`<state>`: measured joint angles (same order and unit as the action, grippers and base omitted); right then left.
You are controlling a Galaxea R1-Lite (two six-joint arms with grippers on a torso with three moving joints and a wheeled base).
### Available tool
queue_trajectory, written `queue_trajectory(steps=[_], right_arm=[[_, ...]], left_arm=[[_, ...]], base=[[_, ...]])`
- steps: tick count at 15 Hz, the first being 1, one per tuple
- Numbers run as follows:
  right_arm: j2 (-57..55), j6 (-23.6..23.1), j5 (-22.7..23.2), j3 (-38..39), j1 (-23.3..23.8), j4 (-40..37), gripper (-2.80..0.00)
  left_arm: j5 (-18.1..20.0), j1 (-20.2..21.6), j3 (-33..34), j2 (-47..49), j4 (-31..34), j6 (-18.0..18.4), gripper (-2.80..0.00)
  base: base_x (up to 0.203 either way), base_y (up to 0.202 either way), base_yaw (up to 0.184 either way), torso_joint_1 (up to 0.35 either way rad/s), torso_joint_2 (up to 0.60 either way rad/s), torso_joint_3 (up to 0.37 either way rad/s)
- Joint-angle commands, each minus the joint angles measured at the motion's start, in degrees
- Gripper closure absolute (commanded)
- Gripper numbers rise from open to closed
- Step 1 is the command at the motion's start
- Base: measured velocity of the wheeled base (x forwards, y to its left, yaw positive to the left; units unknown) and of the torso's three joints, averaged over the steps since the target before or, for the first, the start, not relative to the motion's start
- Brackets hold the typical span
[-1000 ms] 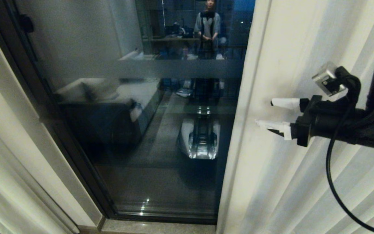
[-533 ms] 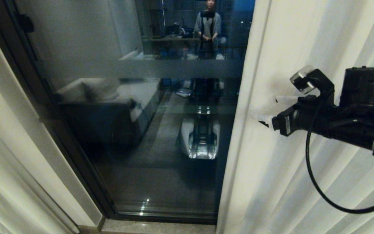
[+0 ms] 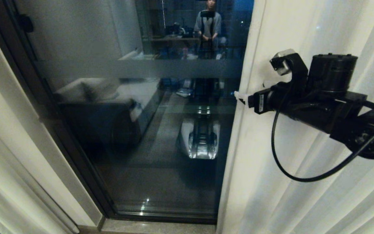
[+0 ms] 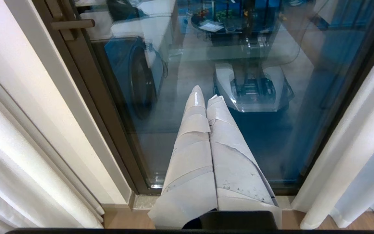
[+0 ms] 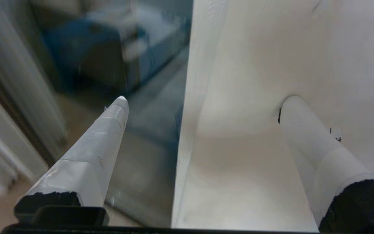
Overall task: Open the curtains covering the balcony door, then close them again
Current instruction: Pull the inner curtains open on both sides
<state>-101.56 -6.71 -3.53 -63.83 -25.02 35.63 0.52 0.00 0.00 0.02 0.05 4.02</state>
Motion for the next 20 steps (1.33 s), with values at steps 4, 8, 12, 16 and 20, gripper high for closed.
queue_trajectory(steps=[4,8,12,16,20], right_arm=[[-3.88,0.57,-2.42,-1.69,0.10,4.70,-2.80],[-5.77,0.56,-7.50,-4.29,0.40,6.40,-2.80],[-6.81,0.47,-7.99,-5.53,0.41,9.19,-2.80],[-8.47,0.22,-8.08,-5.65,0.75,15.89,-2.80],[-9.83,0.00,-8.02,-5.74,1.56,19.25,-2.80]], left_arm=[[0.00,0.00,0.00,-0.02,-0.02,0.02,0.00],[0.00,0.00,0.00,-0.02,0.04,0.02,0.00],[0.00,0.00,0.00,-0.02,0.04,0.02,0.00],[0.00,0.00,0.00,-0.02,-0.05,0.02,0.00],[0.00,0.00,0.00,-0.02,0.00,0.02,0.00]], base=[[0.000,0.000,0.000,0.000,0.00,0.000],[0.000,0.000,0.000,0.000,0.00,0.000],[0.000,0.000,0.000,0.000,0.00,0.000],[0.000,0.000,0.000,0.000,0.00,0.000],[0.000,0.000,0.000,0.000,0.00,0.000]])
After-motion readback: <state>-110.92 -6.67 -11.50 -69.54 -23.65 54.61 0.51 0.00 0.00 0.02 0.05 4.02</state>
